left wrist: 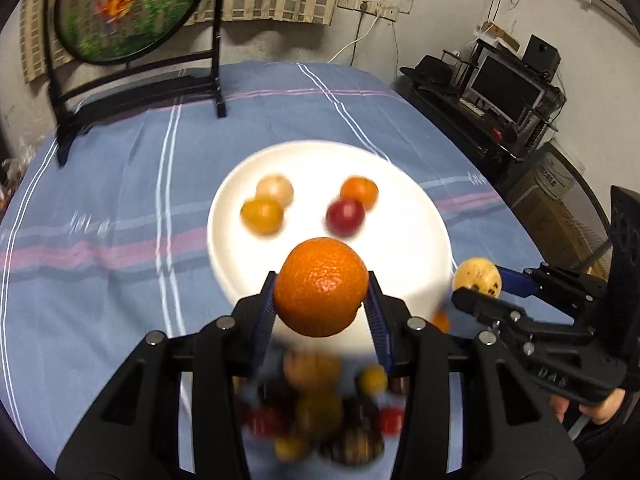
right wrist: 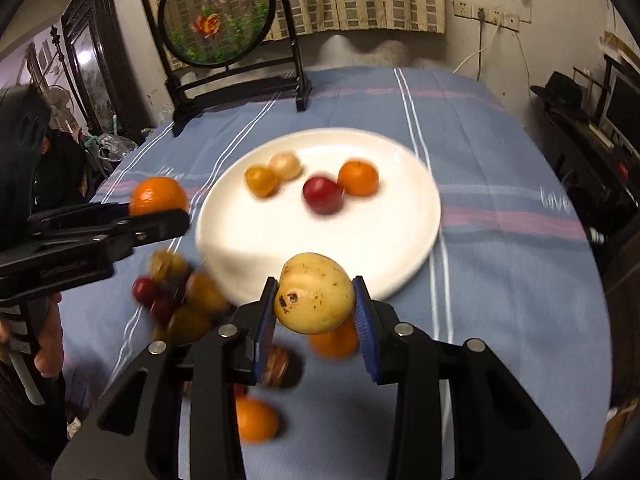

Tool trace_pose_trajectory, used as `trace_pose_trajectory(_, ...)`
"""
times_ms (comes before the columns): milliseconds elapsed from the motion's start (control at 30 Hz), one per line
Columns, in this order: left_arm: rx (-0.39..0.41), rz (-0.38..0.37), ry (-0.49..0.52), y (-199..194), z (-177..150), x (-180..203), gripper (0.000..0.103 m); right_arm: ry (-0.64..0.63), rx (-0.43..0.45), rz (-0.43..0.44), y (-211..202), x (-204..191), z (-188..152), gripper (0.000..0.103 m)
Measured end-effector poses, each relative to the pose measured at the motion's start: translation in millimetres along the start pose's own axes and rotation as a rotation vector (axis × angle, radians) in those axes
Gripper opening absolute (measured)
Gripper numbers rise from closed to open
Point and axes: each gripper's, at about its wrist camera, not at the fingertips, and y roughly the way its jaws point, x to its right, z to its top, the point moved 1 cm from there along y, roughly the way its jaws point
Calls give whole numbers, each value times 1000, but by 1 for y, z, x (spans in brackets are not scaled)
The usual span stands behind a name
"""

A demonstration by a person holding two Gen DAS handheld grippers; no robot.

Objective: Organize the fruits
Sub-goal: 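Set the tangerine and pear on the plate and open both tools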

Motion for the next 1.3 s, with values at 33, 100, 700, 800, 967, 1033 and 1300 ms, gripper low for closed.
trace_pose_trajectory(33,-9,-1,3,11,14,0,43,1,-5,-3,8,3,9,37)
trace_pose_trajectory(100,-31,0,0,33,32,0,43,-1,-25,-16,30,9,25,37)
trace_pose_trajectory(700,-36,-28,-57,62,72,-14,78,3,-75,-101,68,35,48,66)
trace_pose_trajectory(800,14,-42,-75,22,54,-20,84,33,-68,-79,40,34,33,67)
trace_pose_trajectory(967,130,48,-80,-39,-3,-19,87,76,-40,-46,-8,19,-17,67)
trace_pose_trajectory(1033,156,98,-78,-54,-35,-18,88,79,-31,-38,-18,8,-34,67)
trace_pose_trajectory(1300,100,101,-104,-64,-129,-21,88,78,-65,17,-38,-29,-88,67)
